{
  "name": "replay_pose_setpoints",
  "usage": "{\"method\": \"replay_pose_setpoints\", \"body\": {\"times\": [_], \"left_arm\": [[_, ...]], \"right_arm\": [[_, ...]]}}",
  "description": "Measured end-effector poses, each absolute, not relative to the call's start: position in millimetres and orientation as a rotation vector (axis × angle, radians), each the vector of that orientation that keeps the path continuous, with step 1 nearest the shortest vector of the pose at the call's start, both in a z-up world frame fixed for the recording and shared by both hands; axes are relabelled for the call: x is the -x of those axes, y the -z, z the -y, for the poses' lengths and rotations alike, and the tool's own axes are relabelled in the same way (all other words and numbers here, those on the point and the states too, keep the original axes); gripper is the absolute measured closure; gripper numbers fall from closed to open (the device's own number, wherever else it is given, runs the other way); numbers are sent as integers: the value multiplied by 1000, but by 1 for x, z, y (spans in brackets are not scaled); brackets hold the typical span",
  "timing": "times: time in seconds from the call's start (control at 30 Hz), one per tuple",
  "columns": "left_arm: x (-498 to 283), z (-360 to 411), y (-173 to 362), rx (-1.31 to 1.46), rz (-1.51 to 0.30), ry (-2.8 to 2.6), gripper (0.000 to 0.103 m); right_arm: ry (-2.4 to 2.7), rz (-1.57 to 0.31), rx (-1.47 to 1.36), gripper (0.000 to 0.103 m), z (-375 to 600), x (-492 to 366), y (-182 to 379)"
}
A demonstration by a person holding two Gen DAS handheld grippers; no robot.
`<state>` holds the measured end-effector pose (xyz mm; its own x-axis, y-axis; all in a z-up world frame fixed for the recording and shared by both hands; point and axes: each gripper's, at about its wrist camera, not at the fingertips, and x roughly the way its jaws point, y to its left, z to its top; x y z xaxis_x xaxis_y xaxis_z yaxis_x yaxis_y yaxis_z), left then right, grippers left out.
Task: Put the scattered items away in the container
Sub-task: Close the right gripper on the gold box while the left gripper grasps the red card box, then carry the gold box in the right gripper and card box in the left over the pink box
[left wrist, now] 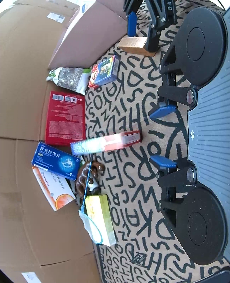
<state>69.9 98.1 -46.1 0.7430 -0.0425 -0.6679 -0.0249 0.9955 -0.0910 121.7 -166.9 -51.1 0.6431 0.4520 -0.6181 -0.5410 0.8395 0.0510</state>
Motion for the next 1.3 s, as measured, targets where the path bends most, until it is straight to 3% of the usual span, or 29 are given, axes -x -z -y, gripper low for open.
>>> {"method": "replay_pose_setpoints", "body": {"times": [0.13,0.6,0.8,0.87,0.9,0.97,1.03,1.13,1.3], "left_arm": [[-72,-102,41,110,-699,-6,25],[-107,-145,47,167,-679,-163,24],[-120,-147,49,67,-691,-184,17],[-129,-150,55,54,-721,-189,17],[-133,-153,59,48,-738,-196,18],[-137,-152,67,47,-757,-191,25],[-135,-151,69,44,-757,-175,42],[-130,-143,66,17,-763,-149,42],[-112,-116,63,-15,-758,-126,42]], "right_arm": [[-536,-657,115,9,168,-113,47],[-423,-693,83,9,130,-112,48],[-393,-694,74,10,124,-118,50],[-385,-697,70,15,123,-119,52],[-389,-700,69,22,127,-119,52],[-397,-708,68,35,133,-118,52],[-406,-716,67,46,140,-117,52],[-418,-727,65,61,150,-116,51],[-404,-740,66,74,171,-112,46]]}}
